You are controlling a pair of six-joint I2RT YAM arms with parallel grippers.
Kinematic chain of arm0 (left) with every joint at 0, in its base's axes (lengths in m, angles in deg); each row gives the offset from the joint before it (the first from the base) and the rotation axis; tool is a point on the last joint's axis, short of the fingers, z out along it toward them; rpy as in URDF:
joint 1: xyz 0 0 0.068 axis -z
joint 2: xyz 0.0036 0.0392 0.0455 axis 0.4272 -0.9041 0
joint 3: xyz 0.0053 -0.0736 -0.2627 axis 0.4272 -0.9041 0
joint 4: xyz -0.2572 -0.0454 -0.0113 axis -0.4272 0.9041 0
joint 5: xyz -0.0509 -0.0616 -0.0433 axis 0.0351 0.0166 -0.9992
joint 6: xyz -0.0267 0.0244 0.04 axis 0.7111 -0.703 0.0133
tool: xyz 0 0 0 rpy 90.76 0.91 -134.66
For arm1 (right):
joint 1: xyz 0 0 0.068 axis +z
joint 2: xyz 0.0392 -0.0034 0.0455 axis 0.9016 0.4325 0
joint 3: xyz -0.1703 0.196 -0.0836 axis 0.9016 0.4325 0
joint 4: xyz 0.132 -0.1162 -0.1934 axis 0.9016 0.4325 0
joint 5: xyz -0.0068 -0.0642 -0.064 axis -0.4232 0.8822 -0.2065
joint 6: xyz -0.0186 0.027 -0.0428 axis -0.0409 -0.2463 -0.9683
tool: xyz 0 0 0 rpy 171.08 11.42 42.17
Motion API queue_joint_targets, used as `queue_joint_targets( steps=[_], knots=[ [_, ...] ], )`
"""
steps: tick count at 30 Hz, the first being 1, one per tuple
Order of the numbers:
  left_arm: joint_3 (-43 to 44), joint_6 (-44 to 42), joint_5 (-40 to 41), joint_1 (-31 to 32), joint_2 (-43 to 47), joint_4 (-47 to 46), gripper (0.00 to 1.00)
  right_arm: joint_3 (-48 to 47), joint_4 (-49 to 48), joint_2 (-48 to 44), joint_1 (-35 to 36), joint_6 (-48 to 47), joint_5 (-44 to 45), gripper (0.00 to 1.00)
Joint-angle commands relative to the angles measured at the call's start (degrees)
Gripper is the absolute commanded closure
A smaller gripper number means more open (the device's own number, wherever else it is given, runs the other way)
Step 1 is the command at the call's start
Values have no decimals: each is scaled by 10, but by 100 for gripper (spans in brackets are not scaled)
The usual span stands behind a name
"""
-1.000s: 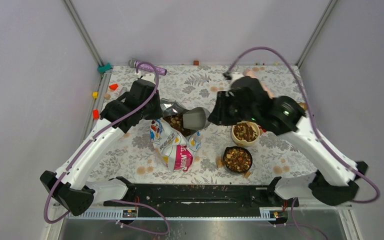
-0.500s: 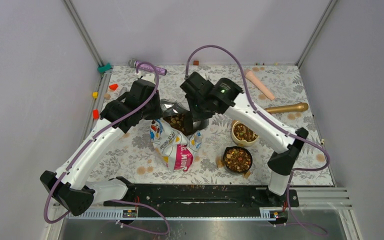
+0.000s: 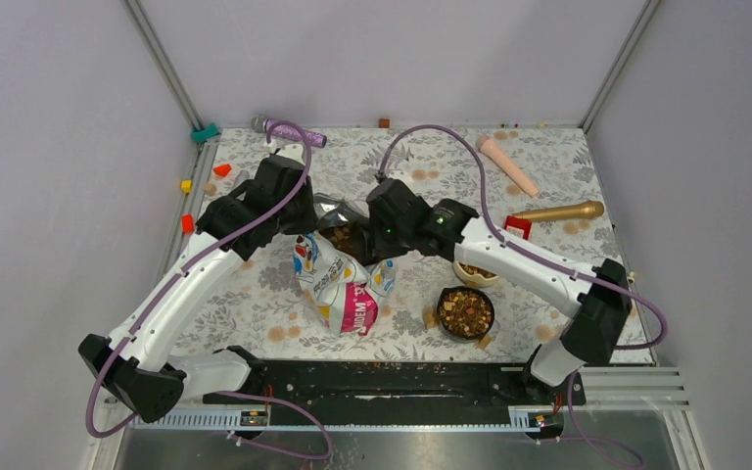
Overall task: Serve the pet food
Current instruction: Collect the pet food from the pet food bag.
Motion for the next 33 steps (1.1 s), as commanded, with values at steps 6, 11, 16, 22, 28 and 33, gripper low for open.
queue_joint_targets(
  steps=[6,11,16,22,28,33],
  knots=[
    [12,-9,6,-3,8,4,100,247,-416,-120,-6,155,-108,100],
    [12,-7,4,-3,7,3,100,371,-597,-181,-17,244,-107,100],
    [12,-7,4,-3,9,3,100,411,-649,-225,-19,266,-119,100],
    [12,-7,7,-3,11,3,100,446,-661,-278,-19,282,-126,100],
    [12,-7,10,-3,11,3,100,479,-649,-341,-19,282,-114,100],
    [12,-8,9,-3,11,3,100,500,-613,-403,-19,269,-73,100]
  ],
)
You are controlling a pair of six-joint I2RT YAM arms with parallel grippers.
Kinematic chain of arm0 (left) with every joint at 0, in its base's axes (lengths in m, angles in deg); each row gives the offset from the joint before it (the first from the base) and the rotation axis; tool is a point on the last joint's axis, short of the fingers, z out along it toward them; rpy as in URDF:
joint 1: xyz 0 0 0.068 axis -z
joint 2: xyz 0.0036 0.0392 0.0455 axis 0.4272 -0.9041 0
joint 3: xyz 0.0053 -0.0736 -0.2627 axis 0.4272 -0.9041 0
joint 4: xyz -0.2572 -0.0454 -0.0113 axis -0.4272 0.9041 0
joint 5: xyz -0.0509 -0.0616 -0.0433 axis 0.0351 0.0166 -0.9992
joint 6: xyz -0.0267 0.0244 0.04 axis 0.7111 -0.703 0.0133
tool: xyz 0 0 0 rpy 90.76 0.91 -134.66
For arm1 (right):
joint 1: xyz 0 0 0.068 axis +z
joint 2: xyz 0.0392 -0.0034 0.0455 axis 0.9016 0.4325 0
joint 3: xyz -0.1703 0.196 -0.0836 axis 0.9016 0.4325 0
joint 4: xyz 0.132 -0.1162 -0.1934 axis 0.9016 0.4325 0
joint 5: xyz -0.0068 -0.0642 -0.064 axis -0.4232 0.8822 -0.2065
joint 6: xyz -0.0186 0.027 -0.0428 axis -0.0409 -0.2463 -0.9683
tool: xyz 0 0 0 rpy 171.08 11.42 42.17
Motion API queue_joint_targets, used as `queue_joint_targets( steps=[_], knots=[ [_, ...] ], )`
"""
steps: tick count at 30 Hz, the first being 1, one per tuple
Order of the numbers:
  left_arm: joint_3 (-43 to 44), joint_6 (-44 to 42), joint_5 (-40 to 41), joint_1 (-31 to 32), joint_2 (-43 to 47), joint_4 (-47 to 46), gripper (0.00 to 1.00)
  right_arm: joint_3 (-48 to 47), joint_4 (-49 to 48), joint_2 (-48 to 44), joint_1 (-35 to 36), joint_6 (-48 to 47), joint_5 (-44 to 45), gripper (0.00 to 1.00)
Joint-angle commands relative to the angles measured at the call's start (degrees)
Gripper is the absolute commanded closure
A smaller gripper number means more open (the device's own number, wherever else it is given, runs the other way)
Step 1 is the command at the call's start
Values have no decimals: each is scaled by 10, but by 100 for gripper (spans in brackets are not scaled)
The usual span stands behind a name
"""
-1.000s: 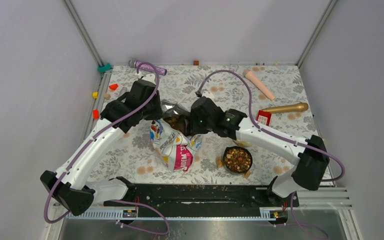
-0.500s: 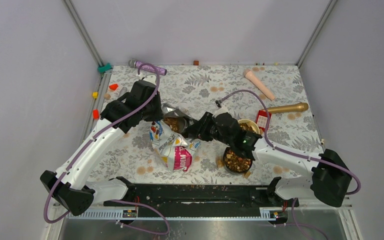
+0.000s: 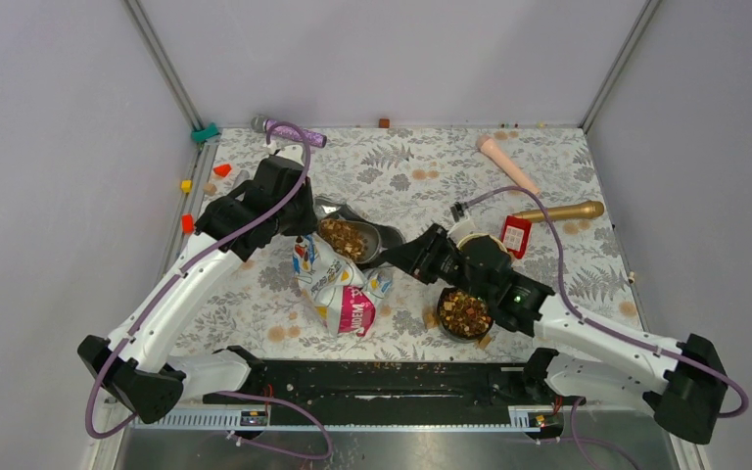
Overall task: Serve the pet food
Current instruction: Collect the pet food from the pet food bag.
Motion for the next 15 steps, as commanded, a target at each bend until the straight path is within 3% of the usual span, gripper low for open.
queue_joint_targets(
  steps=[1,15],
  knots=[
    [12,-8,14,-3,9,-5,100,5,-54,-69,4,3,34,100],
    [13,-8,8,-3,8,-5,100,-4,27,-132,3,-31,69,100]
  ],
)
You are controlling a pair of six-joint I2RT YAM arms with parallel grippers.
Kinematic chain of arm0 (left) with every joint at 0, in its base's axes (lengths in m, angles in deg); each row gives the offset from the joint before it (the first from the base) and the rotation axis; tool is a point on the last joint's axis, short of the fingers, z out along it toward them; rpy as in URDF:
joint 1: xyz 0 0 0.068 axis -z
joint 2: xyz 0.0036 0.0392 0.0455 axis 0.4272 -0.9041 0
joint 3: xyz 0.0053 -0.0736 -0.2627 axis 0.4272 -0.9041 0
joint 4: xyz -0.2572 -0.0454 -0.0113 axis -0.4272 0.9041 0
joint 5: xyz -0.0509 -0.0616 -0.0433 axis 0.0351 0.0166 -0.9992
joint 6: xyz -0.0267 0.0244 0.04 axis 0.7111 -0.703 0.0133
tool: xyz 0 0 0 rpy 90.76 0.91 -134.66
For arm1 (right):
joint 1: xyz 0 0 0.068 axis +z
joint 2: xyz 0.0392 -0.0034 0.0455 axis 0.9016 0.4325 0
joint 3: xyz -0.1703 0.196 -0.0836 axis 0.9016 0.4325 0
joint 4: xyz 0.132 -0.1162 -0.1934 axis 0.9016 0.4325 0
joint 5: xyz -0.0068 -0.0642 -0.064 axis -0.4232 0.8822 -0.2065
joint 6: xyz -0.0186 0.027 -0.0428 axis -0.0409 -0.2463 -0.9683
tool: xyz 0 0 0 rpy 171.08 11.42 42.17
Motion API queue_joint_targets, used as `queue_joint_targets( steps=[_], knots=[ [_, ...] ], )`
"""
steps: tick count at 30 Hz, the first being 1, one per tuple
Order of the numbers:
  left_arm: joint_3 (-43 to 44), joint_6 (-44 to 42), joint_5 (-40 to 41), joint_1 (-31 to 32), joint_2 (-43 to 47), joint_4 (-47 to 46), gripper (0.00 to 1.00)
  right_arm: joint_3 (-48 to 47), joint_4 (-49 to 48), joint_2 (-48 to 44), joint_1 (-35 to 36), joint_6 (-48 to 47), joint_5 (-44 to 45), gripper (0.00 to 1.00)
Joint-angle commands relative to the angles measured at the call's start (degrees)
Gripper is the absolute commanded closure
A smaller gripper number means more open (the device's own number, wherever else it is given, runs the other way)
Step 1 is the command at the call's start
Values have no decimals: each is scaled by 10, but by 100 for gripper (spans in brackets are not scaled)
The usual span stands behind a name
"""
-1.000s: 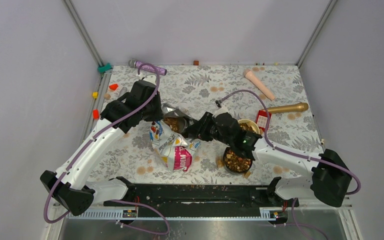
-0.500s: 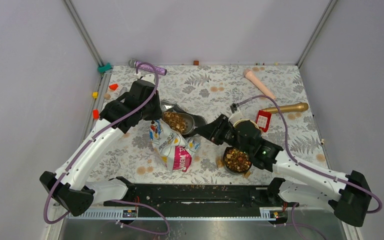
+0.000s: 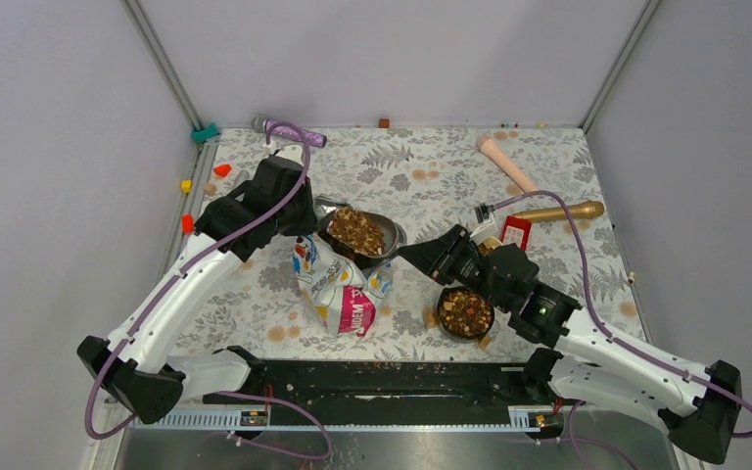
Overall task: Serve the pet food
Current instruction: Collect the pet food from the pet food bag.
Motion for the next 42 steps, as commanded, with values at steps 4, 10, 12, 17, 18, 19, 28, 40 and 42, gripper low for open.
queue_joint_targets(
  steps=[4,10,12,17,18,19,28,40,42],
  knots=[
    [13,-8,4,-3,6,-4,100,-59,56,3,3,-47,37,100],
    [13,-8,5,-3,6,-4,100,-110,144,38,3,-83,27,100],
    [13,-8,6,-3,6,-4,100,-139,195,39,3,-111,43,100],
    [13,-8,8,-3,7,-4,100,-164,224,54,5,-116,5,100],
    [13,-9,9,-3,6,-4,100,-156,220,52,5,-108,2,100],
    [13,-8,10,-3,6,-4,100,-131,175,43,5,-86,-2,100],
    [13,-9,11,-3,3,-5,100,37,-62,-34,4,66,28,100],
    [13,-10,6,-3,5,-4,100,160,-253,-58,4,128,57,100],
    [13,-9,3,-4,5,-4,100,173,-306,-39,4,139,55,100]
  ],
)
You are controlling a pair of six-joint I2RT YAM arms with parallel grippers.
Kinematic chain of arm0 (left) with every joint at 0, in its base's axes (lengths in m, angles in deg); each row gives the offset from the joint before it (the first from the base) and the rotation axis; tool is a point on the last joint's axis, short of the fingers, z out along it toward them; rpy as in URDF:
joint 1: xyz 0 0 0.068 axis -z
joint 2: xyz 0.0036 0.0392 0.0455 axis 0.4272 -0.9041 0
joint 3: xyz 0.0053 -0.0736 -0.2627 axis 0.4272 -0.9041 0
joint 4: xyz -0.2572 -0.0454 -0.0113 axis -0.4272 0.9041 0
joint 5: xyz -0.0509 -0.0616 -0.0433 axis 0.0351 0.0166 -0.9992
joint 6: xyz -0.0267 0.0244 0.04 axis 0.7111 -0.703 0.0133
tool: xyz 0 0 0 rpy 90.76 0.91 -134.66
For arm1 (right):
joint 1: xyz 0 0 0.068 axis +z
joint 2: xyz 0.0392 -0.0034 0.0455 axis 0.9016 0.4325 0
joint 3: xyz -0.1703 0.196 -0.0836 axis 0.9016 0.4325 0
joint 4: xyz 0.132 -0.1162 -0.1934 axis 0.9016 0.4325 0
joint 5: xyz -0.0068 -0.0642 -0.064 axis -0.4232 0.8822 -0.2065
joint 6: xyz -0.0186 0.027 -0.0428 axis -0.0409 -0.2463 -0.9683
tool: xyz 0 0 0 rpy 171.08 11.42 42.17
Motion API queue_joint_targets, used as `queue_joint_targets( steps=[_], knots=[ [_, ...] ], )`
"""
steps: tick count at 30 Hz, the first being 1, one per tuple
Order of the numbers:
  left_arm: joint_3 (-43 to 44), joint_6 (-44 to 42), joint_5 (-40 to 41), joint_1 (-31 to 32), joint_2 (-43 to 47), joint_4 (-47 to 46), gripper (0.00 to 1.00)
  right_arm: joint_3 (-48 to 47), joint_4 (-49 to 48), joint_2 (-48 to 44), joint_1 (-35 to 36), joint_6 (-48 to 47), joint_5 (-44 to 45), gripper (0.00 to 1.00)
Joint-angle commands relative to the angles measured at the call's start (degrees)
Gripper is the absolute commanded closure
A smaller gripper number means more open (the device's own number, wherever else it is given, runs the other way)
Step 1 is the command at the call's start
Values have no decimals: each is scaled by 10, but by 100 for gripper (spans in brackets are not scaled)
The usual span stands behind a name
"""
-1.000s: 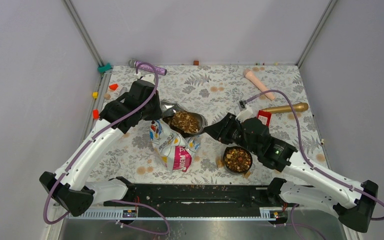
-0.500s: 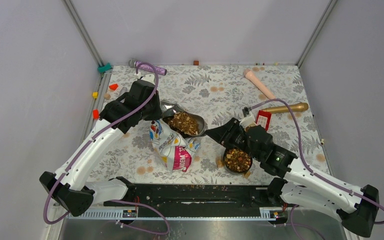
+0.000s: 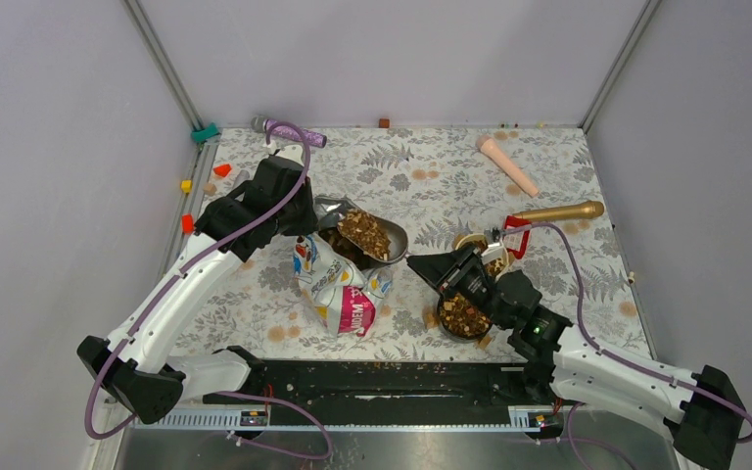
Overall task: Serve the pet food
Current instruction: Collect the pet food from the pet food bag.
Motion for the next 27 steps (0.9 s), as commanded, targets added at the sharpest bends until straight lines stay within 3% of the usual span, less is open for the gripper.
queue_joint_targets(
  steps=[1,6,8,15,19,27],
  knots=[
    [13,-10,3,-3,5,-3,100,18,-178,30,3,37,14,100],
    [13,-9,4,-4,6,-3,100,34,-359,120,3,74,-17,100],
    [13,-10,5,-3,8,-3,100,45,-388,129,4,79,-16,100],
    [13,-9,3,-3,11,-3,100,38,-293,60,4,44,3,100],
    [13,-9,2,-3,10,-4,100,23,-186,-4,4,10,13,100],
    [13,-8,2,-3,6,-3,100,17,-123,-74,4,4,23,100]
  ],
)
